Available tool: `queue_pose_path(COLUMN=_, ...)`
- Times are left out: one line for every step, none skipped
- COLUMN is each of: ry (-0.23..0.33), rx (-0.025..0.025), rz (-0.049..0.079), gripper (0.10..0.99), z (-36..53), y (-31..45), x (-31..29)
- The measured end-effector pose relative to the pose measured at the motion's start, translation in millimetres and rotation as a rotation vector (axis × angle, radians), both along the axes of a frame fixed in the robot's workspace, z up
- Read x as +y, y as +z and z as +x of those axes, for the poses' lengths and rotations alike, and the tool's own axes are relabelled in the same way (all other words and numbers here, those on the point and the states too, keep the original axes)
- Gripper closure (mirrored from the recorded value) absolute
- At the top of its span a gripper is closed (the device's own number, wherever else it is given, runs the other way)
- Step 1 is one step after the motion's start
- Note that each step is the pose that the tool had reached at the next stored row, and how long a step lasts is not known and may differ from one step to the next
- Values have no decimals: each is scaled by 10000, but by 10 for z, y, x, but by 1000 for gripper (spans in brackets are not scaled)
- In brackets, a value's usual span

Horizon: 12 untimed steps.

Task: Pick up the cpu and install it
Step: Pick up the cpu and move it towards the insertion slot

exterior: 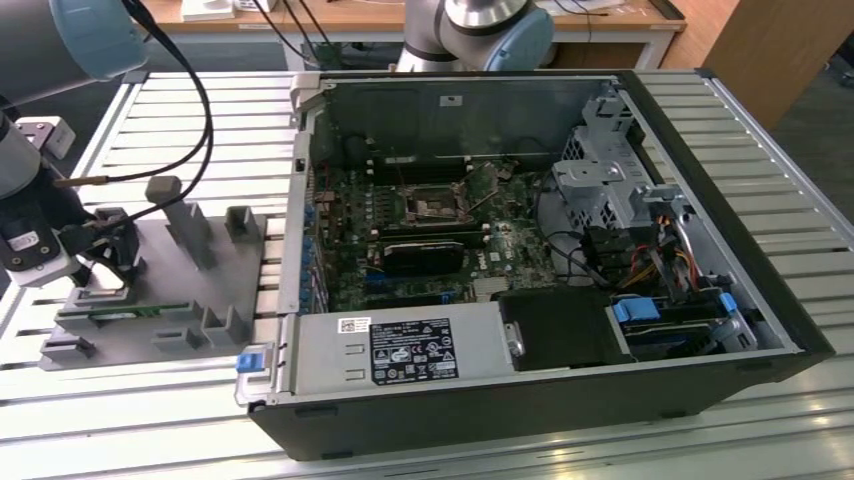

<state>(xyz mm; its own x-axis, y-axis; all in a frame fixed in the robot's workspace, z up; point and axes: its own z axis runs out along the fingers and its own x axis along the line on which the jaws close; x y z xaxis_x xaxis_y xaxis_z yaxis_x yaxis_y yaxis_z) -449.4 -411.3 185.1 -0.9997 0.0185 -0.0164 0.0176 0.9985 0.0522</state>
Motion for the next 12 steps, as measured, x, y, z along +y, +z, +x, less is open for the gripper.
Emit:
queue_pose_path(ry=1, rx=-3, rz=33, gripper=553, z=1, y=1, x=0)
queue_pose_path(ry=0, rx=-4, rz=58, gripper=553, z=1, y=4, x=1)
queue_pose_path(ry=1, rx=-4, rz=79, gripper=553, z=1, y=8, x=0)
queue_pose_path(ry=1, rx=-2, rz=97, gripper=553, z=1, y=16, x=0)
queue_pose_path(ry=0, rx=-2, rz=109, gripper=553, z=1, y=24, x=1)
queue_pose_path(ry=0, rx=-2, rz=114, gripper=553, z=1, y=35, x=1)
queue_pose_path(ry=0, rx=-2, rz=119, gripper=553, z=1, y=55, x=0)
queue_pose_path(ry=1, rx=-2, rz=119, gripper=553, z=1, y=84, x=0)
queue_pose_path(ry=1, rx=-2, rz=120, gripper=553, z=1, y=112, x=0)
queue_pose_path(ry=0, rx=-3, rz=120, gripper=553, z=1, y=143, x=0)
queue_pose_path(ry=0, rx=-2, rz=120, gripper=553, z=1, y=170, x=0)
queue_pose_path(ry=0, rx=-1, rz=119, gripper=553, z=1, y=190, x=0)
